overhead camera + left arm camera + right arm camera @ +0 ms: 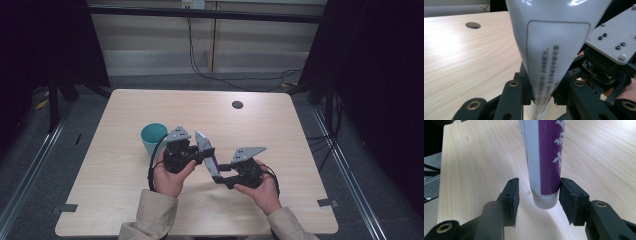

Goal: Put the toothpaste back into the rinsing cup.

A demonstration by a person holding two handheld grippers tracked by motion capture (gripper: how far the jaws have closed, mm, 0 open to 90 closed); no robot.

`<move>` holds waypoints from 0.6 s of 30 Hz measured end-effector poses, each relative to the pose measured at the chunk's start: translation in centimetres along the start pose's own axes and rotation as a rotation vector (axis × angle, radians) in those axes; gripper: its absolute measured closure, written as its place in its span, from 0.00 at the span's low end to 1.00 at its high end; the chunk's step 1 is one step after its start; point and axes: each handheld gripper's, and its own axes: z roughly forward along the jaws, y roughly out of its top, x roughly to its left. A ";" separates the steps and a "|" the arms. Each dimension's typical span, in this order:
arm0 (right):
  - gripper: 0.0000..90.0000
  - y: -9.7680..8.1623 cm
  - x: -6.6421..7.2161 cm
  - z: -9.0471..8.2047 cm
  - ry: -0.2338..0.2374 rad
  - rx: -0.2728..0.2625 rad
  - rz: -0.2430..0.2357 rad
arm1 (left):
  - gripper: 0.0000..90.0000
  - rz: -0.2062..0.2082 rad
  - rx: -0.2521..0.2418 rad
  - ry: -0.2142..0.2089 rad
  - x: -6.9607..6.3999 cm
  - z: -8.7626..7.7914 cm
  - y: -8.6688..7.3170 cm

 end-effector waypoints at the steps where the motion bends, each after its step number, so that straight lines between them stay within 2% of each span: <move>1: 0.57 0.0 0.0 0.0 0.003 -0.003 0.004 | 0.82 -0.002 -0.003 0.000 0.0 0.0 0.0; 10: 0.56 0.2 0.8 0.4 0.030 -0.007 -0.022 | 0.82 -0.001 -0.038 0.002 -0.1 0.2 -0.1; 12: 0.55 0.1 0.9 0.5 0.044 -0.021 -0.015 | 0.82 -0.014 -0.061 0.000 -0.1 0.1 -0.2; 16: 0.54 0.1 0.9 0.4 0.042 -0.018 -0.025 | 0.83 -0.019 -0.067 -0.002 -0.1 0.2 -0.3; 18: 0.52 0.0 0.9 0.5 0.057 -0.024 -0.030 | 0.83 -0.021 -0.076 0.001 -0.1 0.3 -0.3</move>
